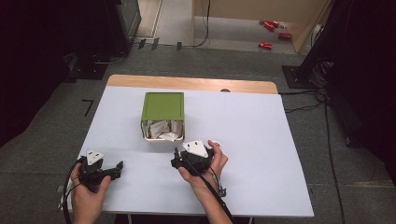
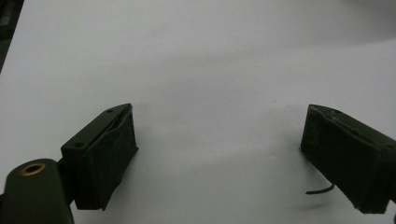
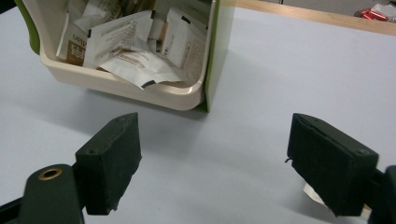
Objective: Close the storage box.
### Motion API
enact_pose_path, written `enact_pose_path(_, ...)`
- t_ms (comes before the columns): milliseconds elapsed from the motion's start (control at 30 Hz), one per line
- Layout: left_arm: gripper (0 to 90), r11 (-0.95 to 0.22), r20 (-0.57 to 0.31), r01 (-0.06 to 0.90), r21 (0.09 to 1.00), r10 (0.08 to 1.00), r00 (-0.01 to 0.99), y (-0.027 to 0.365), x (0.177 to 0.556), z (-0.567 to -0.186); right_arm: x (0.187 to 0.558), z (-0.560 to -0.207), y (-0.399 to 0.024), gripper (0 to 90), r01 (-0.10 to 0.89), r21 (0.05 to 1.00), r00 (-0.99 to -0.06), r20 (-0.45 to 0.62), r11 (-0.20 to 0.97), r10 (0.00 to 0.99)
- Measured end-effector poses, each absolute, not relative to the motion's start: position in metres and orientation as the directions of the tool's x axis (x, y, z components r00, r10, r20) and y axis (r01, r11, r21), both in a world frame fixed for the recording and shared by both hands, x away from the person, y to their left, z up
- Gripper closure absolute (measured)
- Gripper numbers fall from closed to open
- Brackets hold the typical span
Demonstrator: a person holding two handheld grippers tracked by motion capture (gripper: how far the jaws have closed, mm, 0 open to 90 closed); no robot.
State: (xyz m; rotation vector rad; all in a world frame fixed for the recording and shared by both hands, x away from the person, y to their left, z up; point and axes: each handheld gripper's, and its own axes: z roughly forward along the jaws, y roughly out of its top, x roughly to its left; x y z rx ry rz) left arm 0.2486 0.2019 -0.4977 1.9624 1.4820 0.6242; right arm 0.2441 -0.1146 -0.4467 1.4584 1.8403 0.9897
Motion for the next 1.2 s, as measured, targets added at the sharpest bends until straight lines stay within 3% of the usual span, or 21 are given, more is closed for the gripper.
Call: enact_pose_path(1200, 10.9, -0.202, 0.016, 0.683, 0.702, 0.963, 0.268, 0.202, 0.249, -0.498, 0.226, -0.447, -0.217, 17.6, 0.553, 0.831, -0.118, -0.002, 0.067, 0.993)
